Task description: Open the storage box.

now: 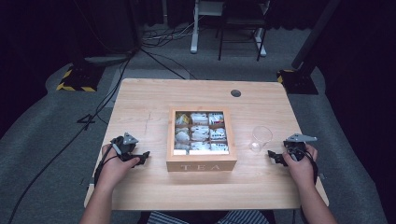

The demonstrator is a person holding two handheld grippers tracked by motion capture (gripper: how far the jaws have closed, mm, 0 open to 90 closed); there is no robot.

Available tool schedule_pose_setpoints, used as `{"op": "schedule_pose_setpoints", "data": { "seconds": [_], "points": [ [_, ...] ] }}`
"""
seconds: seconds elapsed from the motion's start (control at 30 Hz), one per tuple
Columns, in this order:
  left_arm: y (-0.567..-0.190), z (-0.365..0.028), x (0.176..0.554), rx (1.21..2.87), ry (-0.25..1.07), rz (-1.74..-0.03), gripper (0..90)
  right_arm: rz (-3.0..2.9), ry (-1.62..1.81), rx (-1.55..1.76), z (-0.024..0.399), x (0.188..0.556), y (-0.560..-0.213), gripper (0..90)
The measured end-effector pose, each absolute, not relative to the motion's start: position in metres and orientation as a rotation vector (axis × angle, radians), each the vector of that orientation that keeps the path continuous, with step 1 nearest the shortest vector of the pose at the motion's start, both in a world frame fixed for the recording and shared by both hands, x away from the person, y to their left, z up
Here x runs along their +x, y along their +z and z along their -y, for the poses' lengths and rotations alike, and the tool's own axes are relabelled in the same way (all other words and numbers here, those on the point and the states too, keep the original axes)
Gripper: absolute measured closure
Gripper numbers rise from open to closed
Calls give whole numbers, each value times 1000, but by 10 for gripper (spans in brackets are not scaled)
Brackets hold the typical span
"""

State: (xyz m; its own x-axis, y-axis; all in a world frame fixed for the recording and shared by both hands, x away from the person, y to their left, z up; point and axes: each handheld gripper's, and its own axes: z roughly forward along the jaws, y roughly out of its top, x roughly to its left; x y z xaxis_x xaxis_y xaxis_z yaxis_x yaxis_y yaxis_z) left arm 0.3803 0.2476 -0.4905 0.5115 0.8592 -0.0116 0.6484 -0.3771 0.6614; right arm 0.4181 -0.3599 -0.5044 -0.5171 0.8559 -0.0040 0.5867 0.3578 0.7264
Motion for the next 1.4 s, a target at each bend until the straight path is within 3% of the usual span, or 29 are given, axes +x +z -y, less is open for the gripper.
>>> {"op": "schedule_pose_setpoints", "data": {
  "seconds": [0.3,0.8,1.4],
  "points": [
    [-459,-237,372,2138,513,-1142,282,-2242,963,1262,360,418,-504,88],
    [-419,-205,346,2098,485,-968,276,-2242,962,1262,360,418,-504,88],
    [-431,-172,339,2105,331,-877,217,-2242,962,1262,360,418,-504,88]
  ]
}}
